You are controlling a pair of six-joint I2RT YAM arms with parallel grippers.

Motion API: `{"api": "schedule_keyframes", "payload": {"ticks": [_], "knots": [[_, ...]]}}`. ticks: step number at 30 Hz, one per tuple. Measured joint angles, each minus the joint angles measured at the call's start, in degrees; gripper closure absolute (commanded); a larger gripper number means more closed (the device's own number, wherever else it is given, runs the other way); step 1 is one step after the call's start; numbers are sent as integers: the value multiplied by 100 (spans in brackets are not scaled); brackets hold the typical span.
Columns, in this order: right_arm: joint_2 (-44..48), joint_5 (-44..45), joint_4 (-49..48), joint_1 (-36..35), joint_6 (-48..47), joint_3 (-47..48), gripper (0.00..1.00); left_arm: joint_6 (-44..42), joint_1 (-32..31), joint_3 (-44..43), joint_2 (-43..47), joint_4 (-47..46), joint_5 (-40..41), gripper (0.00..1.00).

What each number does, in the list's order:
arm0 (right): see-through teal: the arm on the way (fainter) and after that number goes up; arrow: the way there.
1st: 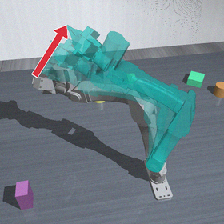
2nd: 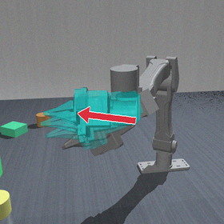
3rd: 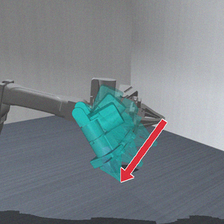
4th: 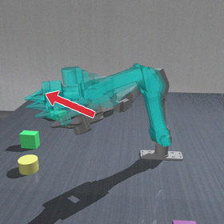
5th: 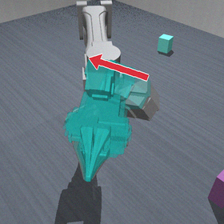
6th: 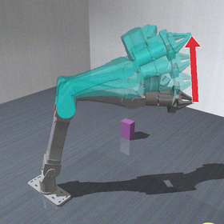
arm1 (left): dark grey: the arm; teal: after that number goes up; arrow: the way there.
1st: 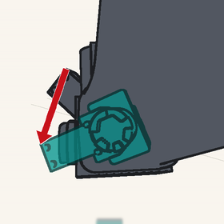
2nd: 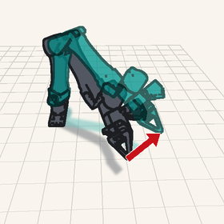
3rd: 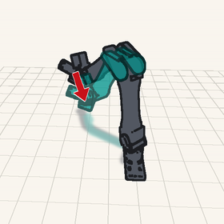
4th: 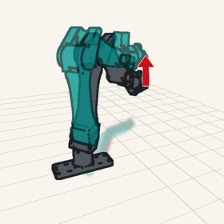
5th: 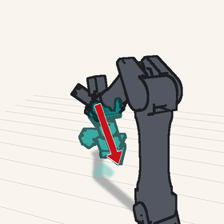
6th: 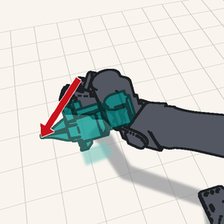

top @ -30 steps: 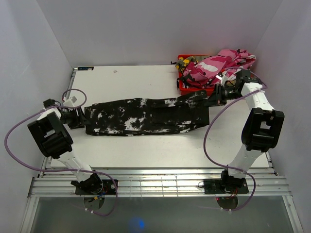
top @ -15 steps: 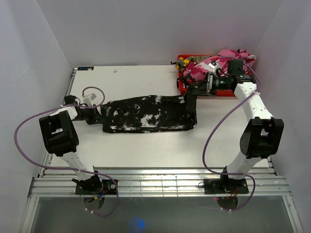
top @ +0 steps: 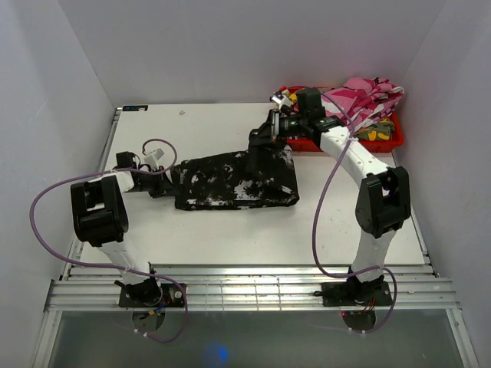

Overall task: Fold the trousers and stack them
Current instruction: Fold the trousers

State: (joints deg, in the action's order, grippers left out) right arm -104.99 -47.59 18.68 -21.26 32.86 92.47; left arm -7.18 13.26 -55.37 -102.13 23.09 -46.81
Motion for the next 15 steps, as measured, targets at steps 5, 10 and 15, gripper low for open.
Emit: {"api": "schedule_keyframes", "payload": {"ticks": [5, 10, 15], "knots": [[-682, 136, -479, -612, 485, 332, 92, 308, -107, 221, 24, -393, -83, 100], [-1344, 227, -876, -1150, 855, 678, 92, 680, -149, 431, 59, -778, -186, 100], [-1794, 358, -1276, -1523, 1121, 859, 92, 1034, -155, 640, 70, -1134, -267, 100]]}}
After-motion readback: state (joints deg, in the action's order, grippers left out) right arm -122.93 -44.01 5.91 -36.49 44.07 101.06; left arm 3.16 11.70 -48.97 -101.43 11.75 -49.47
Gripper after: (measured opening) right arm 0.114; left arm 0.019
